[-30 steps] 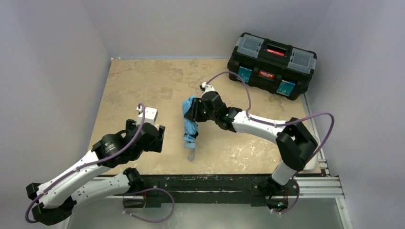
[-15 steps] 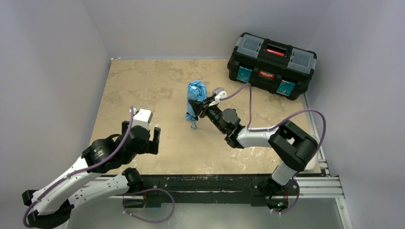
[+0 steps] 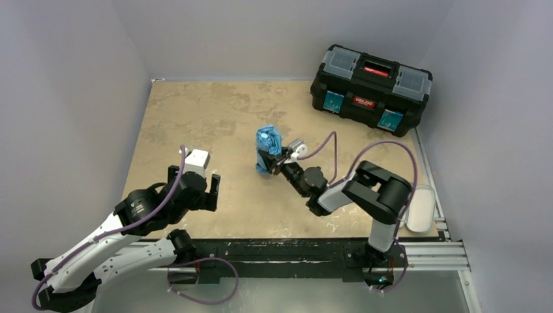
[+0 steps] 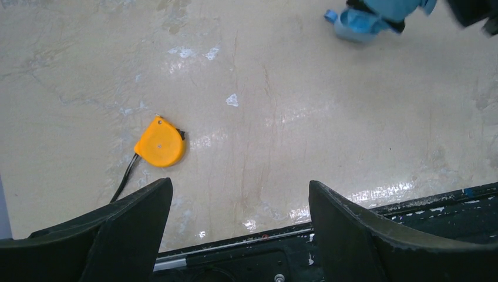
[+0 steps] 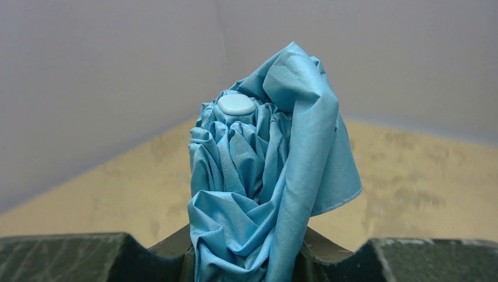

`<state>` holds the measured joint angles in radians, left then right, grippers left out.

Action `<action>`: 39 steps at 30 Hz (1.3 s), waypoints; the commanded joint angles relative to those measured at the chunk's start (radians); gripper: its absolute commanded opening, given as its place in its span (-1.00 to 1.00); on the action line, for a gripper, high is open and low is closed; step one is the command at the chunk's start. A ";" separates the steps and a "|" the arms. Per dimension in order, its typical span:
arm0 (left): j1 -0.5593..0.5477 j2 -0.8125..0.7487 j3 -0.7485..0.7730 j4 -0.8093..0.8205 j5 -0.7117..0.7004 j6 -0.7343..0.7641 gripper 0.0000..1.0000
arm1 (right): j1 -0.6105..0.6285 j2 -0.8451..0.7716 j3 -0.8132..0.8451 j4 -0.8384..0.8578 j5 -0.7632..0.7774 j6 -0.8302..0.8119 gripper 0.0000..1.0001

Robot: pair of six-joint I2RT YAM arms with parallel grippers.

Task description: Put away the umbrella

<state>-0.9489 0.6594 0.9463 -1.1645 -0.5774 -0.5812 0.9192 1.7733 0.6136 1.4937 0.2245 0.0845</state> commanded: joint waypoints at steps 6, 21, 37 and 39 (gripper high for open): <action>0.005 0.001 -0.008 0.030 0.004 0.019 0.69 | 0.135 0.252 -0.165 0.347 0.156 0.128 -1.00; 0.005 0.076 -0.009 0.113 0.105 0.053 0.66 | 0.133 -0.441 0.126 -0.577 0.354 -0.231 -1.00; -0.051 0.586 0.138 0.618 0.445 0.021 0.50 | -0.059 -0.707 0.568 -1.079 0.493 -0.192 -1.00; -0.081 0.708 0.220 0.650 0.455 0.021 0.49 | -0.059 -0.718 0.622 -1.084 0.463 -0.166 -1.00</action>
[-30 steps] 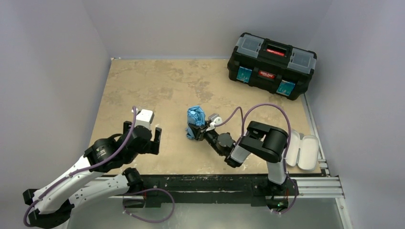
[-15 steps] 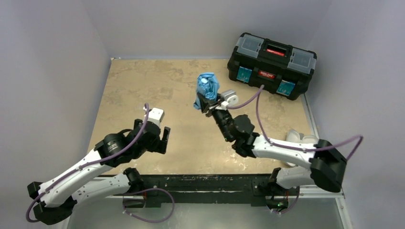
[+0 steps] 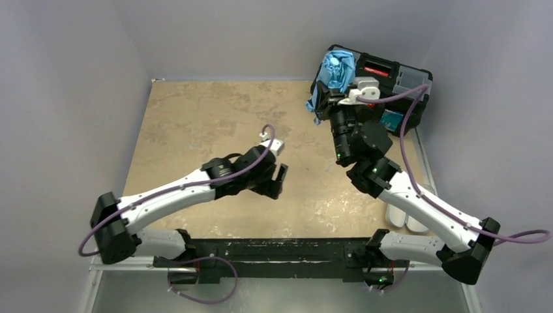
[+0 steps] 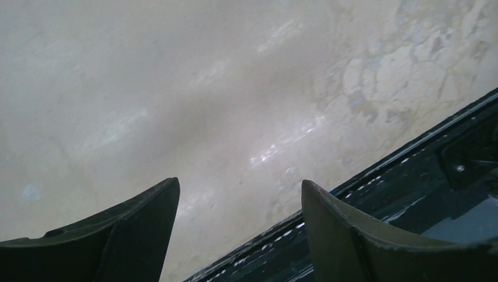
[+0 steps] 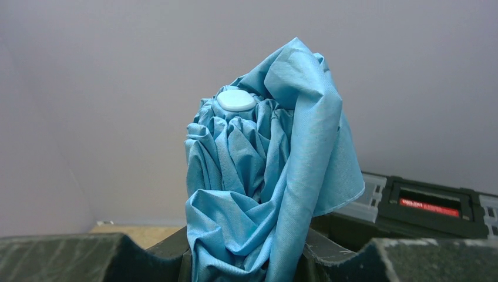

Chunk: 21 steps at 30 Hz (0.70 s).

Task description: Put away the umbrella

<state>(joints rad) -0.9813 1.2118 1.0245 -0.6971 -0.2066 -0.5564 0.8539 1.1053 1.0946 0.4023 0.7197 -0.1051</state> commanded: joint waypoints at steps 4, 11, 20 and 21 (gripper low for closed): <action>-0.099 0.419 0.342 0.213 0.108 -0.019 0.47 | 0.007 -0.055 0.249 -0.037 -0.053 0.074 -1.00; -0.124 0.732 0.664 0.259 0.180 -0.087 0.42 | 0.007 -0.092 0.307 0.013 -0.126 0.156 -1.00; -0.154 1.061 1.018 0.320 0.248 -0.154 0.37 | 0.007 -0.136 0.287 -0.013 -0.268 0.351 -1.00; -0.155 1.093 1.053 0.315 0.249 -0.156 0.36 | 0.007 -0.144 0.277 -0.014 -0.273 0.362 -1.00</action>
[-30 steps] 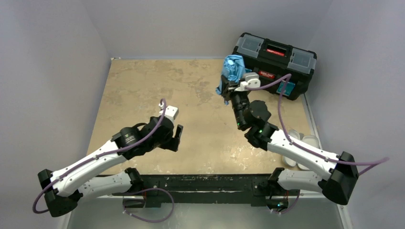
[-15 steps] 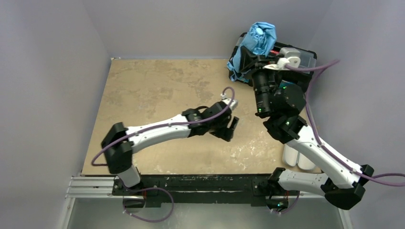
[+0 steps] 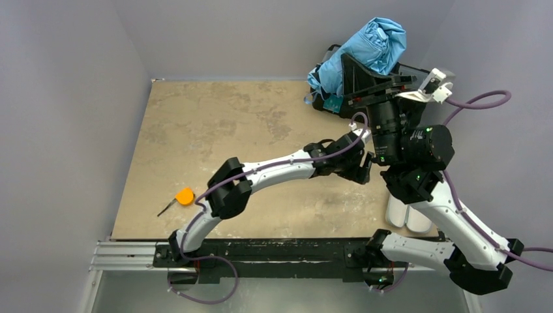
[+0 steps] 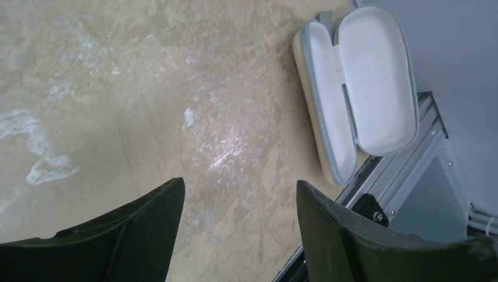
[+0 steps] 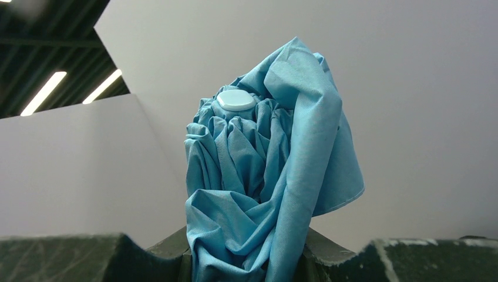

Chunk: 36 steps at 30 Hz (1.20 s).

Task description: Put away the umbrella

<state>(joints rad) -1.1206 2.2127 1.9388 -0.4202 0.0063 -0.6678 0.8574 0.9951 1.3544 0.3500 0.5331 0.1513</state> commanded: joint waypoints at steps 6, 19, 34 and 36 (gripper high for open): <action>-0.016 0.233 0.286 0.047 0.134 -0.068 0.39 | 0.003 -0.083 -0.047 0.020 -0.121 0.171 -1.00; -0.013 -0.327 -0.540 0.061 0.002 0.074 0.33 | -0.013 -0.029 0.018 -0.323 -0.191 0.231 -1.00; -0.051 -1.177 -1.088 -0.485 -0.314 -0.089 0.28 | -0.269 0.588 0.070 -0.271 -1.073 0.519 -1.00; -0.050 -1.289 -1.092 -0.571 -0.361 -0.114 0.28 | -0.269 0.684 0.044 -0.175 -1.158 0.592 -1.00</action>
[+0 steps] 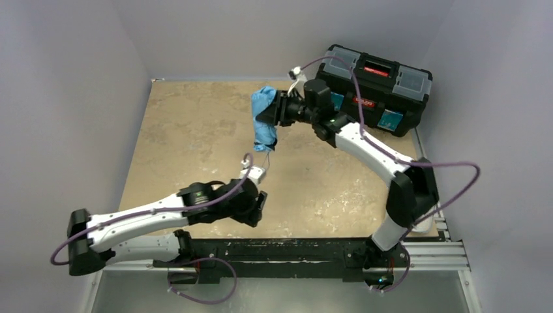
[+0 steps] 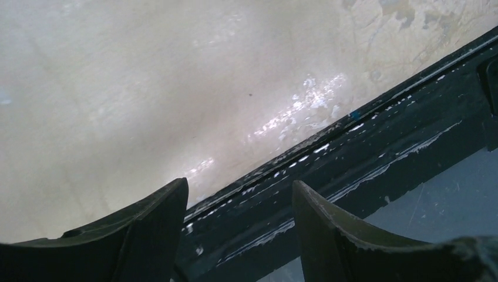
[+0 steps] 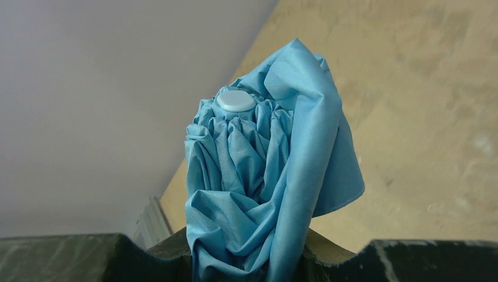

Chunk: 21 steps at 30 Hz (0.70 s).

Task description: Put away the umbrella

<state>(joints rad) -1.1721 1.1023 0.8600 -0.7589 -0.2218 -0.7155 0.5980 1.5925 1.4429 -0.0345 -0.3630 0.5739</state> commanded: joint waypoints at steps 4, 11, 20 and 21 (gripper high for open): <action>0.010 -0.374 0.000 -0.354 -0.239 -0.085 0.29 | 0.002 0.307 0.010 0.290 -0.322 0.226 -1.00; 0.076 -0.426 0.053 -0.355 -0.379 0.063 0.42 | 0.011 0.518 0.057 0.451 -0.296 0.249 -1.00; 0.296 -0.345 0.053 -0.281 -0.248 0.282 0.44 | 0.013 0.626 0.103 0.313 -0.236 0.192 -0.30; 0.297 -0.345 0.053 -0.280 -0.248 0.283 0.43 | 0.013 0.620 0.108 0.284 -0.212 0.174 -0.16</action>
<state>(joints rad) -0.8890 0.7692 0.9180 -1.0840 -0.5106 -0.5179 0.6086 2.2528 1.4773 0.2806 -0.6151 0.7979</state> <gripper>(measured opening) 0.716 0.357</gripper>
